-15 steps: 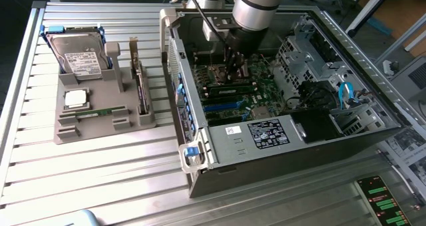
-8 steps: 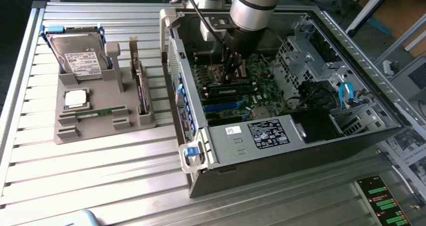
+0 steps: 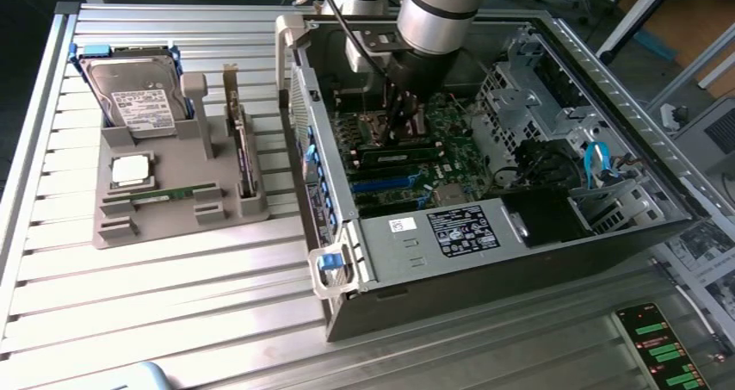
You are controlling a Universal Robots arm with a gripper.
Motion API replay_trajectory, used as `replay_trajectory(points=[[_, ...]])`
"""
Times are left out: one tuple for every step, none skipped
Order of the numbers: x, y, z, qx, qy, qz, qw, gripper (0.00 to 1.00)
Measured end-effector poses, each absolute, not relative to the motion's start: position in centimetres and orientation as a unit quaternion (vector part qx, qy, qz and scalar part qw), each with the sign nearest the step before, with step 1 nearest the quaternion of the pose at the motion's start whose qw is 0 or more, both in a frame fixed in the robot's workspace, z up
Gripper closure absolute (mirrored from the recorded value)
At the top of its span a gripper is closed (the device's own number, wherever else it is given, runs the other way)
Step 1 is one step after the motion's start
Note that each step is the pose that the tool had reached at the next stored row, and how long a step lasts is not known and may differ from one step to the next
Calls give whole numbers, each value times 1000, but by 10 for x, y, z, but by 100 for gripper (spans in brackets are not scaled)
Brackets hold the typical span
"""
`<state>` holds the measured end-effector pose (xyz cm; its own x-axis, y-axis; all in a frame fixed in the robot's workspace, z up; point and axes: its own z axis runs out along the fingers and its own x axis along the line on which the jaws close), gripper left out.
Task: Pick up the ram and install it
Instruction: 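Press down the ram until it locks into place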
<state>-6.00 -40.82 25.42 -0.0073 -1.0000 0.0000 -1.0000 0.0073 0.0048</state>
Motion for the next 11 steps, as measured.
replay_trajectory(points=[[-60, -408, 254, 705, -710, -2, 2, 90], [-60, -408, 254, 705, -710, -2, 2, 90], [-60, -408, 254, 705, -710, -2, 2, 90], [-60, -408, 253, 705, -710, -2, 2, 90], [-60, -408, 253, 705, -710, -2, 2, 90], [-60, -408, 252, 705, -710, -2, 2, 90], [-60, -408, 251, 705, -710, -2, 2, 90], [-60, -408, 250, 705, -710, -2, 2, 90], [-60, -408, 250, 705, -710, -2, 2, 90], [-60, -408, 249, 705, -710, -2, 2, 90], [-60, -408, 248, 705, -710, -2, 2, 90]])
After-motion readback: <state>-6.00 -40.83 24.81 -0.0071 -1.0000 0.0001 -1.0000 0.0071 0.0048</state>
